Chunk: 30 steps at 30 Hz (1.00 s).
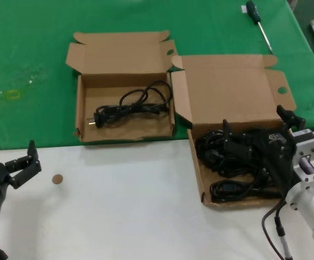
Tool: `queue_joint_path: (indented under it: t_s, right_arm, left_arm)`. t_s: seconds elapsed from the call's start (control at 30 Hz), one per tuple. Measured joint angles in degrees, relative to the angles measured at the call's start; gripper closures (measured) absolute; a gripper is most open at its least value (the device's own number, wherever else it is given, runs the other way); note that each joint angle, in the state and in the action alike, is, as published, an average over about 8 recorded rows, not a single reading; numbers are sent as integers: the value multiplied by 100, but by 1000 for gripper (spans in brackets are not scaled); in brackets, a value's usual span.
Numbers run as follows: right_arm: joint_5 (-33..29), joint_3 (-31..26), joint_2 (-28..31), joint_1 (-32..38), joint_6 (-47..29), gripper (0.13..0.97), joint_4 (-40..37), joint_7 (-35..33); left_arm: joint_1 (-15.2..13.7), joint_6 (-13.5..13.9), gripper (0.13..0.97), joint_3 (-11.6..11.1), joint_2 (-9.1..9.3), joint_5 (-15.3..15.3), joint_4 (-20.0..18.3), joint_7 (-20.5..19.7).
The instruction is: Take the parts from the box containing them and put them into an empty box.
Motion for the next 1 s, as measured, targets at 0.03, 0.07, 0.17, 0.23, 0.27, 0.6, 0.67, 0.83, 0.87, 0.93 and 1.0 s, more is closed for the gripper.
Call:
queue_joint_path:
  t_s: [0.03,0.07,0.17,0.23,0.27,0.6,0.67,0.83,0.87,0.93,1.0]
  right_arm:
    - [0,0,0,0,0,129,0,0]
    - [0,0,0,0,0,129,0,0]
    - [0,0,0,0,0,129,0,0]
    - [0,0,0,0,0,129,0,0]
    - [0,0,0,0,0,129,0,0]
    - [0,0,0,0,0,129,0,0]
    - [0,0,0,0,0,129,0,0]
    - [0,0,0,0,0,129,0,0]
    - [0,0,0,0,0,129,0,0]
    - [0,0,0,0,0,129,0,0]
    - [0,0,0,0,0,129,0,0]
  left_arm:
    - [0,0,132,0,0,0,0,0]
    - [0,0,132,0,0,0,0,0]
    - [0,0,132,0,0,0,0,0]
    - [0,0,132,0,0,0,0,0]
    - [0,0,132,0,0,0,0,0]
    - [0,0,132,0,0,0,0,0]
    - [0,0,132,0,0,0,0,0]
    - [0,0,132,0,0,0,0,0]
    - [0,0,132,0,0,0,0,0]
    - [0,0,132,0,0,0,0,0]
    - [0,0,132,0,0,0,0,0]
